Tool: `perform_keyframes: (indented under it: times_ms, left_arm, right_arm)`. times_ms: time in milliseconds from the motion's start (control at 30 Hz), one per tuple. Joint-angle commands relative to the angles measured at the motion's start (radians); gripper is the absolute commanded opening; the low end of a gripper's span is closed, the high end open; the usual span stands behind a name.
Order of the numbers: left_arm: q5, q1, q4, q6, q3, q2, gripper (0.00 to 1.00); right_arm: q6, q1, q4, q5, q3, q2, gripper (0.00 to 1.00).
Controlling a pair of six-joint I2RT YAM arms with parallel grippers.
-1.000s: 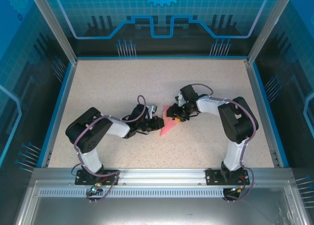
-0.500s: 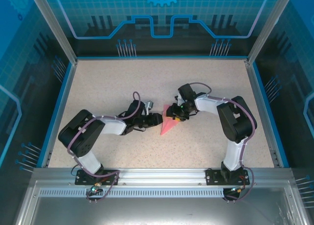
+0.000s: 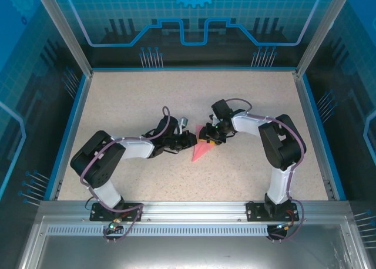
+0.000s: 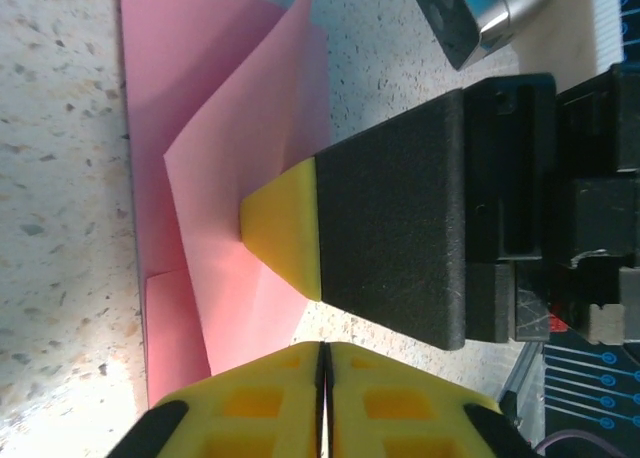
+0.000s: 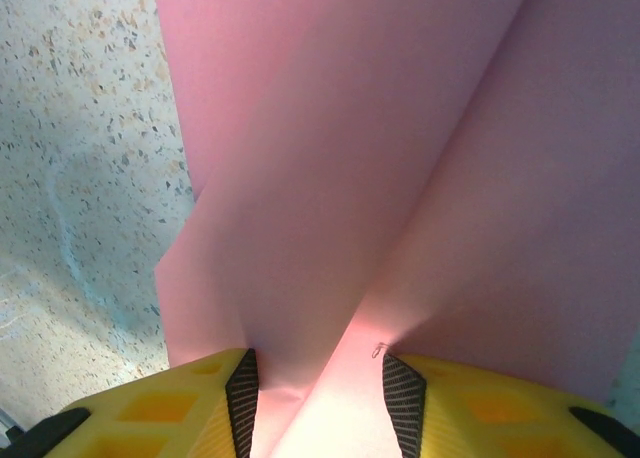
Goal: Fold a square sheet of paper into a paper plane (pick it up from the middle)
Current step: Fourth fold the wing at the center of the table.
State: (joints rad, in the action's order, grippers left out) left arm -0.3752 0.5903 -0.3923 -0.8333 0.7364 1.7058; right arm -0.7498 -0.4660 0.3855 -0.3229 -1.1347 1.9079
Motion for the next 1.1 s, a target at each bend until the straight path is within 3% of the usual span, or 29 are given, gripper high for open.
perform_keyframes:
  times_ms: [0,267,833,1067]
  left_arm:
    - [-0.004,0.009,0.064,0.006,0.043,0.037,0.09]
    - [0.016,0.012,0.111,0.008,0.073,0.091,0.02]
    - [0.066,0.021,0.188,0.034,0.106,0.123,0.02]
    - [0.062,0.019,0.195,0.04,0.109,0.12,0.02]
  right_arm:
    - [-0.014,-0.002,0.099,0.121,0.027,0.078,0.43]
    - [-0.019,-0.003,0.111,0.118,0.016,0.089,0.43]
    - [0.017,-0.006,0.107,0.104,0.018,0.091,0.44]
    - [0.024,-0.006,0.136,0.133,0.006,0.11,0.38]
